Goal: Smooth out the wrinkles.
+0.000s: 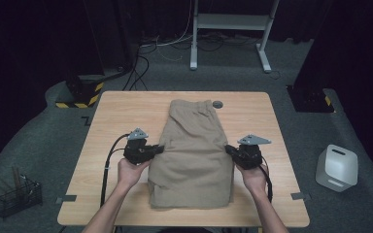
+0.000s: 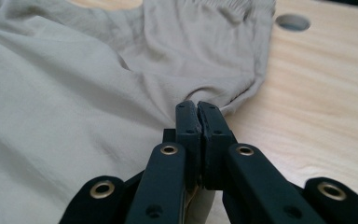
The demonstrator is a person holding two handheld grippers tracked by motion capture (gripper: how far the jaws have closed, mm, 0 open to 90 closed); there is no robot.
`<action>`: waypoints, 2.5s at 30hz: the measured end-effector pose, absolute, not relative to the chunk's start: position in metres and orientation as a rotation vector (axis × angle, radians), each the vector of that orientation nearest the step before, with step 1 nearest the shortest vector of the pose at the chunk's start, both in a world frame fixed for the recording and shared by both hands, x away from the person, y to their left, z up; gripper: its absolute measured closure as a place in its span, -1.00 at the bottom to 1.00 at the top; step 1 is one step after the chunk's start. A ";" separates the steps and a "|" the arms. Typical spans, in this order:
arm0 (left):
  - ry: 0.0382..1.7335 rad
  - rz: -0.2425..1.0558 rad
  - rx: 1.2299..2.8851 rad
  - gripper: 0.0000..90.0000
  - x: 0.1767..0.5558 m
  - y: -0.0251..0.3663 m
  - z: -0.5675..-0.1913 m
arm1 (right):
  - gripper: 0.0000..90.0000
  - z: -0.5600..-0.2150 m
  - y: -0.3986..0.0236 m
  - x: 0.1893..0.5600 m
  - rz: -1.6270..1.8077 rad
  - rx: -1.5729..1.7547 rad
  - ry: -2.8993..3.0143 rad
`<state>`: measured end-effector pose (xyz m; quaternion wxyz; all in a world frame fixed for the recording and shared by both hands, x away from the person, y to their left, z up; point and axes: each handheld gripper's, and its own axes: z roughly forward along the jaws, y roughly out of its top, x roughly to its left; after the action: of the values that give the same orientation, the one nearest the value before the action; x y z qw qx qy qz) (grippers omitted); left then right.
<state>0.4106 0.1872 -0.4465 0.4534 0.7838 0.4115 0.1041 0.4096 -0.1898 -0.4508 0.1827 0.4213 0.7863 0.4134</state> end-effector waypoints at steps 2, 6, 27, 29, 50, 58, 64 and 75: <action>1.014 0.265 1.931 0.88 0.414 0.186 -0.442 | 0.95 -0.444 -0.190 0.411 1.156 1.174 2.214; 1.014 0.278 1.931 0.88 0.425 0.186 -0.433 | 0.95 -0.433 -0.189 0.417 1.132 1.149 2.216; 0.883 0.325 1.878 0.88 0.366 0.185 -0.402 | 0.95 -0.408 -0.200 0.368 1.248 1.021 2.112; 0.862 0.316 1.876 0.88 0.355 0.186 -0.400 | 0.95 -0.407 -0.203 0.357 1.264 1.009 2.111; 0.852 0.324 1.799 0.87 0.340 0.192 -0.397 | 0.95 -0.402 -0.203 0.323 1.282 0.917 2.041; 0.824 0.362 1.829 0.86 0.344 0.187 -0.398 | 0.94 -0.407 -0.203 0.325 1.235 0.903 2.045; 0.829 0.381 1.846 0.86 0.350 0.186 -0.397 | 0.94 -0.407 -0.205 0.329 1.247 0.931 2.048; 0.861 0.402 1.841 0.86 0.359 0.188 -0.398 | 0.94 -0.405 -0.201 0.345 1.276 0.954 2.049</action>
<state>0.3594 0.1882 -0.3982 0.5096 0.7645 0.3577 0.1671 0.3451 -0.2007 -0.4049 0.2695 0.3540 0.7602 0.4735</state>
